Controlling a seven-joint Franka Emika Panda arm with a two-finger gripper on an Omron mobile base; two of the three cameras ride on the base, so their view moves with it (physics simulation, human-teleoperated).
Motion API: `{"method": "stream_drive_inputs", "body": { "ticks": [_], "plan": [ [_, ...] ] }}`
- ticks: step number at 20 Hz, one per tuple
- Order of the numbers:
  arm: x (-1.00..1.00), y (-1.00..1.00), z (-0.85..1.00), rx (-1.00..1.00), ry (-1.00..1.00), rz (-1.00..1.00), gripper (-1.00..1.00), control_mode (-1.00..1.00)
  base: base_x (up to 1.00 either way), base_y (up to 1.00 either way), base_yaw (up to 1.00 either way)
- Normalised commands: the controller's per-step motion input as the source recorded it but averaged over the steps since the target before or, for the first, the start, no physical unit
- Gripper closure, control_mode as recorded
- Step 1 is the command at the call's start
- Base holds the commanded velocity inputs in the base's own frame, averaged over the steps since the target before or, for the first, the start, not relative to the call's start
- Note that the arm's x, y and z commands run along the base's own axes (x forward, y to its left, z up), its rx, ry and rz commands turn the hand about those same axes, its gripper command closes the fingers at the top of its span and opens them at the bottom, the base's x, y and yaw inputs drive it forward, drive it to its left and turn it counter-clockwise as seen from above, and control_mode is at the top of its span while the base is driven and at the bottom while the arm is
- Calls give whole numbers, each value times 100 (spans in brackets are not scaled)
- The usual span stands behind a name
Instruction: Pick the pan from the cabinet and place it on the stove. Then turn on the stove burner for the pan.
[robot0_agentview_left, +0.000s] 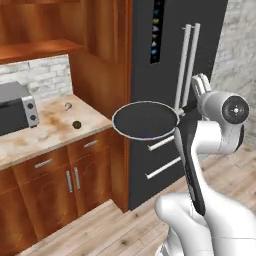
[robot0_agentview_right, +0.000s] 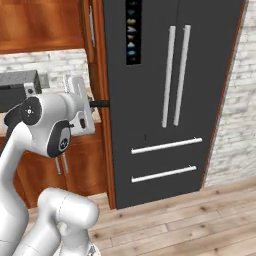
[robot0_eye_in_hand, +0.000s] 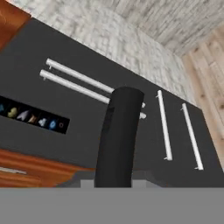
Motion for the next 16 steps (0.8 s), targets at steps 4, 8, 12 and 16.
{"method": "stream_drive_inputs", "body": {
  "ticks": [4,8,12,16],
  "plan": [
    [0,0,0,0,0,0,100,100,-40,0,-60],
    [0,0,0,0,0,0,100,100,-36,0,-59],
    [0,0,0,0,0,0,100,100,-35,0,-59],
    [0,0,0,0,0,0,100,100,-33,0,-59]
  ]
}}
